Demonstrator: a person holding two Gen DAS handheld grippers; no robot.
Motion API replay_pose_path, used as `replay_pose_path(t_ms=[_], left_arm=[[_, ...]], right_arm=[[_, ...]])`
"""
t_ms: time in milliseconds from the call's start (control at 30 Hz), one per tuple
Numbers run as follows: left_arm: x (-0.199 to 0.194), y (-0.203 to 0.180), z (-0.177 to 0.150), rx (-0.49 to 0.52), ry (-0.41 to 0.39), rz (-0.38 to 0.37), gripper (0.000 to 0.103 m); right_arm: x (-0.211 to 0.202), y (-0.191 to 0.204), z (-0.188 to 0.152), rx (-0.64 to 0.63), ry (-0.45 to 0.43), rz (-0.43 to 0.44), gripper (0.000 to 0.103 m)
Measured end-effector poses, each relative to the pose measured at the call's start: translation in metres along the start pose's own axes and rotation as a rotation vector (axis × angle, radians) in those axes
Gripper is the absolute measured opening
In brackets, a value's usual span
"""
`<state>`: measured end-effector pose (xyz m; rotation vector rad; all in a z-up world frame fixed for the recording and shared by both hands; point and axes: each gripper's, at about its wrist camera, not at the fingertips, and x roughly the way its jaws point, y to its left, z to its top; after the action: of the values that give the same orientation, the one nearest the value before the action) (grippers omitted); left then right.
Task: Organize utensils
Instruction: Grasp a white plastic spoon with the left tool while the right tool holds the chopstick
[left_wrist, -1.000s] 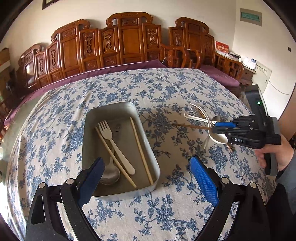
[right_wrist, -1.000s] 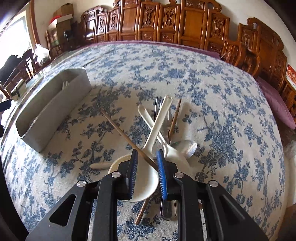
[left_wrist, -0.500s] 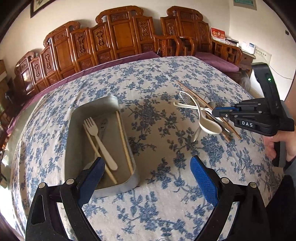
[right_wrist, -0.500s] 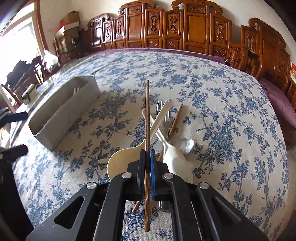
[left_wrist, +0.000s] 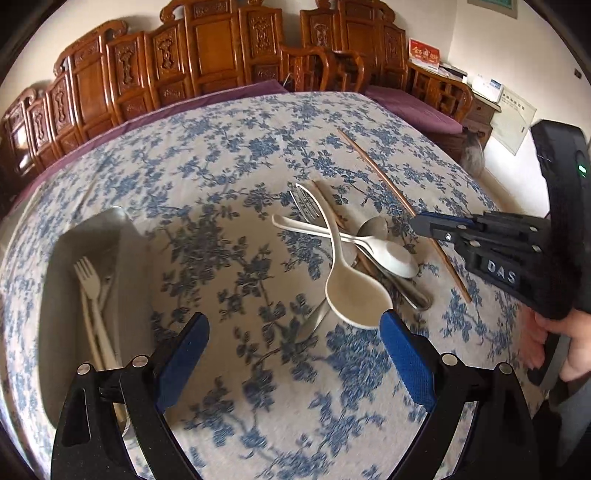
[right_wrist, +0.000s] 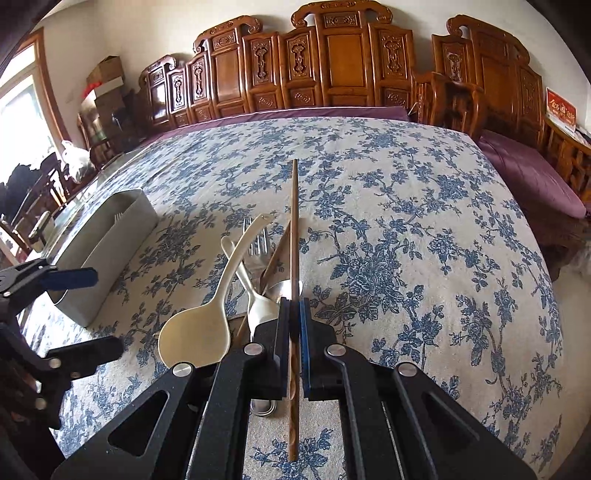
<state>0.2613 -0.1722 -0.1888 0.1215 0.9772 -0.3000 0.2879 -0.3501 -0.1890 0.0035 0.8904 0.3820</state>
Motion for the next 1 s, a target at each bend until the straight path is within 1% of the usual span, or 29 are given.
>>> replay_pose_path(t_ms=[167, 233, 267, 333, 367, 433, 500, 667, 700, 733, 767, 800, 833, 867, 1000], left_arm=[[0.024, 0.001, 0.008, -0.076, 0.045, -0.04, 0.09], [0.031, 0.0, 0.01, -0.097, 0.061, -0.055, 0.081], [0.033, -0.001, 0.011, -0.101, 0.068, -0.056, 0.079], [0.037, -0.004, 0.013, -0.107, 0.074, -0.066, 0.071], [0.039, -0.005, 0.013, -0.111, 0.079, -0.076, 0.068], [0.042, -0.007, 0.014, -0.116, 0.089, -0.087, 0.057], [0.046, -0.01, 0.013, -0.128, 0.104, -0.101, 0.051], [0.051, -0.011, 0.011, -0.148, 0.12, -0.098, 0.047], [0.051, -0.011, 0.01, -0.155, 0.12, -0.101, 0.043], [0.051, -0.01, 0.01, -0.162, 0.123, -0.107, 0.036], [0.052, -0.008, 0.009, -0.172, 0.129, -0.113, 0.032], [0.052, -0.007, 0.01, -0.178, 0.133, -0.117, 0.025], [0.051, -0.005, 0.009, -0.184, 0.134, -0.121, 0.016], [0.05, -0.004, 0.009, -0.189, 0.133, -0.124, 0.011], [0.039, 0.003, 0.007, -0.199, 0.103, -0.103, 0.007]], right_arm=[[0.002, -0.001, -0.001, 0.0, 0.002, -0.002, 0.006], [0.003, -0.001, -0.001, 0.0, 0.002, -0.004, 0.006], [0.003, -0.001, -0.001, 0.0, 0.002, -0.004, 0.006], [0.002, -0.001, 0.0, 0.003, 0.002, -0.002, 0.006], [0.002, -0.001, 0.0, 0.004, 0.001, -0.001, 0.006], [0.003, -0.002, 0.0, 0.007, -0.001, 0.0, 0.006], [0.003, -0.003, 0.001, 0.008, -0.001, -0.001, 0.006], [0.002, -0.003, 0.002, 0.009, -0.001, -0.006, 0.006], [0.002, -0.002, 0.002, 0.007, -0.002, -0.009, 0.006], [0.002, -0.001, 0.002, 0.005, -0.003, -0.012, 0.006], [0.001, 0.0, 0.002, 0.002, -0.004, -0.015, 0.006], [0.001, 0.0, 0.003, 0.0, -0.005, -0.016, 0.006], [0.001, 0.0, 0.003, 0.0, -0.005, -0.017, 0.006], [0.001, 0.001, 0.003, -0.002, -0.006, -0.018, 0.006], [0.001, 0.005, 0.003, -0.008, -0.004, -0.019, 0.006]])
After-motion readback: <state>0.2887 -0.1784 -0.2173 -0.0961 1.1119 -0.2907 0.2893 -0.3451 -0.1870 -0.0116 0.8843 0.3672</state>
